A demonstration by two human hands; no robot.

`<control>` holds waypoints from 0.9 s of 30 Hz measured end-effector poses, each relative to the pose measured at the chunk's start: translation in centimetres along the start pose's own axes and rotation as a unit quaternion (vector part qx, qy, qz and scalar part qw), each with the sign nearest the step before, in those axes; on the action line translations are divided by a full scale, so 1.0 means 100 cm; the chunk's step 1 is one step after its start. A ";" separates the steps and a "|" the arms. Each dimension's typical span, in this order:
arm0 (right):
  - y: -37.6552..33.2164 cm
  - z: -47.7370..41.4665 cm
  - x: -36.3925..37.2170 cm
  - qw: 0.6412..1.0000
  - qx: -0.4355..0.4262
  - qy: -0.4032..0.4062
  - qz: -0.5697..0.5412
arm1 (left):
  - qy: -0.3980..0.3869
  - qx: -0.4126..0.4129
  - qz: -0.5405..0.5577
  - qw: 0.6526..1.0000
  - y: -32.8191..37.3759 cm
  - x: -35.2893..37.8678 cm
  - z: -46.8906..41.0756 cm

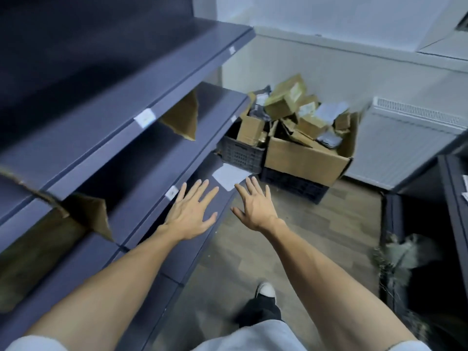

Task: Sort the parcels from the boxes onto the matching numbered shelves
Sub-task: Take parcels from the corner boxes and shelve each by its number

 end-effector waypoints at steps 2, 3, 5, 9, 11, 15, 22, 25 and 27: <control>0.037 -0.008 -0.012 1.000 0.014 0.013 -0.008 | 0.004 0.010 -0.003 1.000 0.020 -0.006 -0.033; 0.055 -0.013 -0.018 1.000 0.021 0.020 -0.012 | 0.005 0.013 -0.002 1.000 0.029 -0.008 -0.050; 0.091 -0.022 -0.029 0.999 0.032 0.023 -0.016 | 0.007 0.014 -0.006 1.000 0.045 -0.012 -0.082; 0.155 -0.037 -0.047 0.998 0.051 0.026 -0.021 | 0.009 0.010 -0.016 1.000 0.073 -0.020 -0.138; 0.184 -0.043 -0.053 0.997 0.064 0.025 -0.030 | 0.009 0.008 -0.015 1.000 0.086 -0.023 -0.162; 0.226 -0.056 -0.058 0.995 0.085 0.026 -0.037 | 0.009 0.015 -0.014 1.000 0.106 -0.026 -0.202; 0.279 -0.091 -0.061 0.992 0.118 0.015 -0.042 | -0.008 0.044 -0.007 0.999 0.117 -0.015 -0.276; 0.308 -0.110 -0.062 0.990 0.137 0.006 -0.044 | -0.005 0.055 -0.004 0.998 0.117 -0.009 -0.321; 0.330 -0.128 -0.067 0.988 0.148 0.004 -0.039 | 0.005 0.068 0.001 0.998 0.118 -0.009 -0.355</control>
Point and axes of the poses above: each hand's wrist, its own z-axis away from the middle knuckle, its own x-axis out of the palm, y = z × x, the point moved 9 cm from there along -z, towards the middle knuckle, and after that the axes turned 4 degrees about y, right-handed, at the moved point
